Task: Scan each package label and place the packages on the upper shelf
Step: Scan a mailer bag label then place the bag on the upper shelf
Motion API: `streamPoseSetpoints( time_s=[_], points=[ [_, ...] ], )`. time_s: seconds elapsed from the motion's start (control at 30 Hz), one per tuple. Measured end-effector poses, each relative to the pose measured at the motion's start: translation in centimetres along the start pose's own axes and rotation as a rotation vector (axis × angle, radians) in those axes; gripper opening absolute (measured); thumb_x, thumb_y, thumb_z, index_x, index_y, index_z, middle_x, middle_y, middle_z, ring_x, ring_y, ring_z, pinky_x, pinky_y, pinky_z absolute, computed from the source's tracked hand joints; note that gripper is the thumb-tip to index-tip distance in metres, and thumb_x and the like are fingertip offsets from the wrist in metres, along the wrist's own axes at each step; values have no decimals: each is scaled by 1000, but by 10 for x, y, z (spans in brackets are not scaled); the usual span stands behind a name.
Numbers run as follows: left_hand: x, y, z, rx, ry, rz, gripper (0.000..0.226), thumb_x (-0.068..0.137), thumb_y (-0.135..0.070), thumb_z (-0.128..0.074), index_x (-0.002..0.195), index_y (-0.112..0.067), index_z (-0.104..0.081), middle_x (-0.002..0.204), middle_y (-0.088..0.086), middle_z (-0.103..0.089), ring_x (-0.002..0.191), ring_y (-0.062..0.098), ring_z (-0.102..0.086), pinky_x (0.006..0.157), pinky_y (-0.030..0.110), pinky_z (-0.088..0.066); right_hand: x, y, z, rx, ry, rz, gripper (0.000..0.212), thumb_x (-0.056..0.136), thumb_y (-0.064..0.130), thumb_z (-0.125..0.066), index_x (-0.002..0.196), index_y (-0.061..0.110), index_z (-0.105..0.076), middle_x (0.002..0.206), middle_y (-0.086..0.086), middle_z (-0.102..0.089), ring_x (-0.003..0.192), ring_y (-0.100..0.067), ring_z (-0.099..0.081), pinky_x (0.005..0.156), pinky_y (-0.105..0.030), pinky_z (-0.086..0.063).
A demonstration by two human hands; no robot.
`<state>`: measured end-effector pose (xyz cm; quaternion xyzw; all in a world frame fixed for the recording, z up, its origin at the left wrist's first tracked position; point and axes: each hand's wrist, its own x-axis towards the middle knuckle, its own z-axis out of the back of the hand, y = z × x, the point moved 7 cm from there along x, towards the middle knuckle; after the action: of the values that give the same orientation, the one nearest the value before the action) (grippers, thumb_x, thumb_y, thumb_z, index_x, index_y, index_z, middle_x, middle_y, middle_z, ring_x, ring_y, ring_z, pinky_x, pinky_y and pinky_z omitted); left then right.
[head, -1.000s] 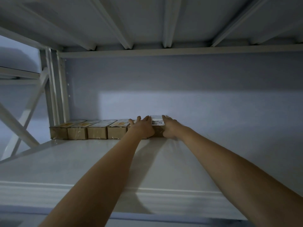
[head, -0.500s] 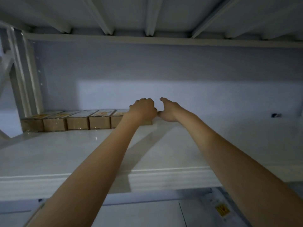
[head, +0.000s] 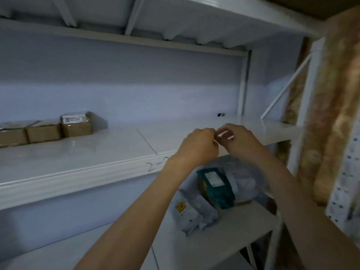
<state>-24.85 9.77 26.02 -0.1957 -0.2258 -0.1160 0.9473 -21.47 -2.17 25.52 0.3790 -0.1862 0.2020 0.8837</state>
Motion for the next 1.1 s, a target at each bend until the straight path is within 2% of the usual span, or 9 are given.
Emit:
streamPoseSetpoints(
  time_s=[0.13,0.2,0.3,0.43,0.6,0.77,0.9,0.97,1.1],
  points=[
    [8,-65,-83,-70,191,-12,32,95,-16,-44,116,-7,-67,111,15,-68,98,32,-64,83,39,-56,-33,-97,40,-106,56,-147,18,98,20,-57,112,16,-69,112,-6,-71,92,-17,-63,83,-29,-50],
    [8,-80,-129,-84,299,-7,26,96,-9,-42,97,-4,-67,102,17,-66,91,27,-63,84,38,-56,-47,-144,49,-142,80,-205,23,100,17,-53,116,13,-68,116,-7,-69,89,-15,-58,79,-24,-44],
    [4,-74,-185,-189,307,77,30,91,-1,-43,65,-11,-51,74,16,-56,65,20,-49,59,29,-41,-66,-206,48,-127,109,-293,27,101,20,-52,125,16,-64,119,-1,-63,100,-19,-60,77,-22,-39],
    [-12,-36,-251,-268,291,326,34,91,-10,-48,57,-11,-46,59,5,-51,50,11,-43,48,20,-34,-81,-270,22,-96,185,-369,16,98,17,-48,86,19,-58,86,5,-51,72,-9,-52,57,-17,-32],
    [-10,5,-317,-381,286,525,29,98,-18,-47,93,-2,-70,101,15,-71,92,30,-66,68,22,-39,-73,-323,-16,-23,178,-433,19,101,24,-51,119,19,-55,114,1,-56,102,-23,-61,71,-24,-41],
    [24,40,-352,-426,247,575,29,98,-18,-44,106,-7,-70,112,12,-69,98,28,-64,72,25,-42,-36,-355,-47,43,187,-532,36,100,29,-54,134,18,-52,116,-4,-54,102,-22,-58,80,-27,-42],
    [54,76,-370,-484,213,627,29,100,-14,-40,102,-3,-66,110,19,-69,99,33,-66,80,33,-52,5,-363,-84,13,246,-511,13,102,22,-48,97,18,-60,94,-2,-56,83,-18,-54,72,-25,-38],
    [67,98,-378,-481,198,649,25,100,-12,-41,103,-4,-64,113,20,-69,102,32,-66,82,33,-52,26,-368,-107,-2,277,-527,29,102,17,-45,76,9,-56,75,-10,-53,74,-25,-55,66,-26,-35],
    [88,148,-390,-482,154,750,30,98,-12,-46,119,-2,-63,116,20,-68,103,34,-67,79,33,-53,64,-365,-150,23,353,-488,23,102,12,-44,81,10,-53,79,-11,-48,72,-24,-46,68,-33,-29]
  ],
)
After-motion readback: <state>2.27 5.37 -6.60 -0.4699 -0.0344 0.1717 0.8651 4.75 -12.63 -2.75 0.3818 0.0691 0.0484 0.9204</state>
